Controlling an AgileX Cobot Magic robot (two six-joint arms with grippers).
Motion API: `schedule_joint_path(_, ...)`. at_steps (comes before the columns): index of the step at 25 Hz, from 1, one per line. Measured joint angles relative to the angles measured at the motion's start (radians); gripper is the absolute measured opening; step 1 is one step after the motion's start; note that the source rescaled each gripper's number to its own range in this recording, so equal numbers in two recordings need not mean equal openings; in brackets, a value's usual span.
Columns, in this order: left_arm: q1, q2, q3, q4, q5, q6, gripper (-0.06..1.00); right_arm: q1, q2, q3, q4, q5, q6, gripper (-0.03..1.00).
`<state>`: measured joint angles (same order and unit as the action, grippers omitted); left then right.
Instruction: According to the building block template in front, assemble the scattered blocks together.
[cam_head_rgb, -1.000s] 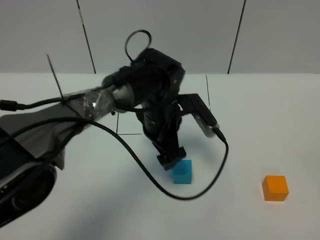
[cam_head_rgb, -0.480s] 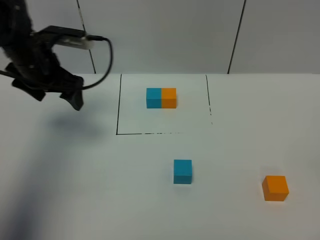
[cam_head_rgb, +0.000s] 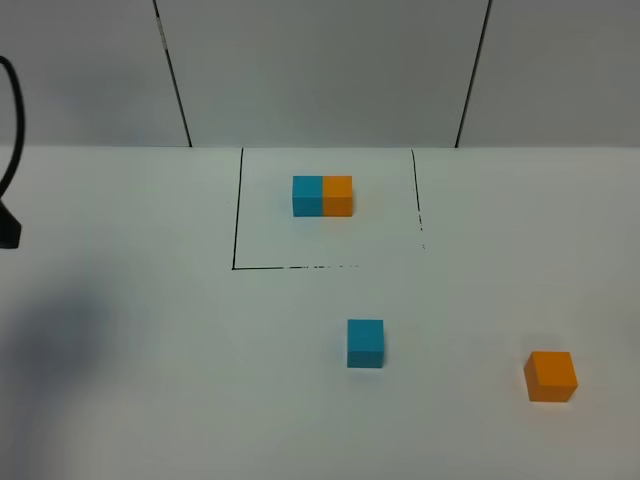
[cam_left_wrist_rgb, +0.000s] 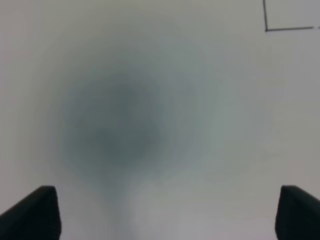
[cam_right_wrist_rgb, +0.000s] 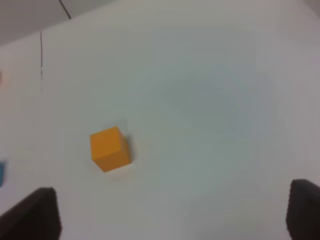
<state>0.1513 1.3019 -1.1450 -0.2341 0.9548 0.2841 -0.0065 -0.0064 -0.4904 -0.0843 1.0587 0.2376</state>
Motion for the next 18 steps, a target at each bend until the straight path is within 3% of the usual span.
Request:
schedule_joint_path(7, -0.028, -0.492, 0.299, -0.003, -0.118, -0.023, 0.79, 0.000, 0.000, 0.000, 0.000, 0.000, 0.000, 0.80)
schedule_joint_path(12, -0.094, -0.717, 0.401, -0.005, -0.056, -0.052, 0.79, 0.000, 0.000, 0.000, 0.000, 0.000, 0.000, 0.80)
schedule_joint_path(18, -0.100, -0.904, 0.485, -0.005, 0.020, -0.124, 0.77, 0.000, 0.000, 0.000, 0.000, 0.000, 0.000, 0.80)
